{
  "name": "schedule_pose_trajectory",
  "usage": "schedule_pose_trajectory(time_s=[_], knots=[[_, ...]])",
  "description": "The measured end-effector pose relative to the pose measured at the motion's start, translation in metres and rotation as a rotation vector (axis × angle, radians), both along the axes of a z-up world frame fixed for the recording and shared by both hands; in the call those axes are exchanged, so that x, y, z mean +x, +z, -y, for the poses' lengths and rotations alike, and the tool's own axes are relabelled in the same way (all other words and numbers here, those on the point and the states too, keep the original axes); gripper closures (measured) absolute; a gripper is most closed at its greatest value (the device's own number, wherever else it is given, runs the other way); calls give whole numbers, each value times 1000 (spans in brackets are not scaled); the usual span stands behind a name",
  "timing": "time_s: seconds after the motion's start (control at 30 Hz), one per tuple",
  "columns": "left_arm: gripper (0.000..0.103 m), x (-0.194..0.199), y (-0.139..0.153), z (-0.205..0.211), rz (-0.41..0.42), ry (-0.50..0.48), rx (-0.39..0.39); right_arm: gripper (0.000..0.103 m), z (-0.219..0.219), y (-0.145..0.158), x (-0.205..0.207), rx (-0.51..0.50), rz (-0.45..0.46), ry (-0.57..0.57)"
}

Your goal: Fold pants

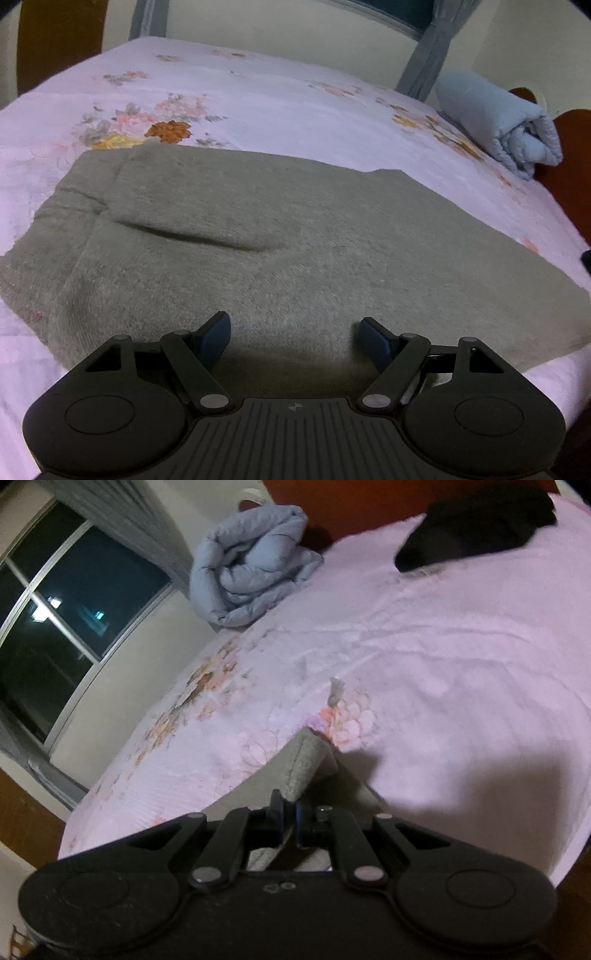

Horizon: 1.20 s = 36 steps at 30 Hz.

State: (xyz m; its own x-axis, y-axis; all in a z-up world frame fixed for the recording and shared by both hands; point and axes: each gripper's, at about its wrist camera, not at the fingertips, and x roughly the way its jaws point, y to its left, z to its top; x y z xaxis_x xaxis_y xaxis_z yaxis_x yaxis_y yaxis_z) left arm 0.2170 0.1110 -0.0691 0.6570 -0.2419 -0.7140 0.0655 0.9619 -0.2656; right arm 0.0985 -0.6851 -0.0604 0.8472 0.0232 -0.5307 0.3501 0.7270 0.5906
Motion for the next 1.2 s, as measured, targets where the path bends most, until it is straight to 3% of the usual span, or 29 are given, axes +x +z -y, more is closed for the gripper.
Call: schedule_pose_trajectory(time_s=[0.03,0.07,0.13,0.2,0.27,0.37,0.47,0.57,0.73,0.83,0.93,1.13,1.2], knots=[[26,0,1,-3,0,-8,-11,100,4,-12,1,-1,-45,7],[26,-1,1,-5,0,-10,-21,103,13,-28,3,60,-72,3],[26,-5,3,-9,0,-9,-46,102,25,-33,-6,158,-20,-26],[26,-11,6,-11,6,-8,-48,87,21,-16,-19,50,1,-70],[26,-20,10,-11,22,5,-61,87,8,7,-34,-78,2,-123],[26,-28,12,-9,50,36,-78,86,-33,30,-31,-102,76,40],[26,-33,16,0,53,44,-56,86,-106,28,-4,19,83,329],[26,-45,22,-3,69,92,-35,85,-169,5,14,196,44,472],[26,-77,22,-50,72,316,-78,85,-215,-37,22,443,-35,485],[27,-83,12,-75,52,393,-114,85,-223,-45,27,470,-47,461],[27,-84,7,-84,55,407,-137,86,-227,-46,30,468,-34,439],[49,-69,-5,-78,37,366,-174,88,-233,-60,33,516,-70,387],[63,-62,-6,-76,27,369,-197,90,-236,-59,33,517,-70,386]])
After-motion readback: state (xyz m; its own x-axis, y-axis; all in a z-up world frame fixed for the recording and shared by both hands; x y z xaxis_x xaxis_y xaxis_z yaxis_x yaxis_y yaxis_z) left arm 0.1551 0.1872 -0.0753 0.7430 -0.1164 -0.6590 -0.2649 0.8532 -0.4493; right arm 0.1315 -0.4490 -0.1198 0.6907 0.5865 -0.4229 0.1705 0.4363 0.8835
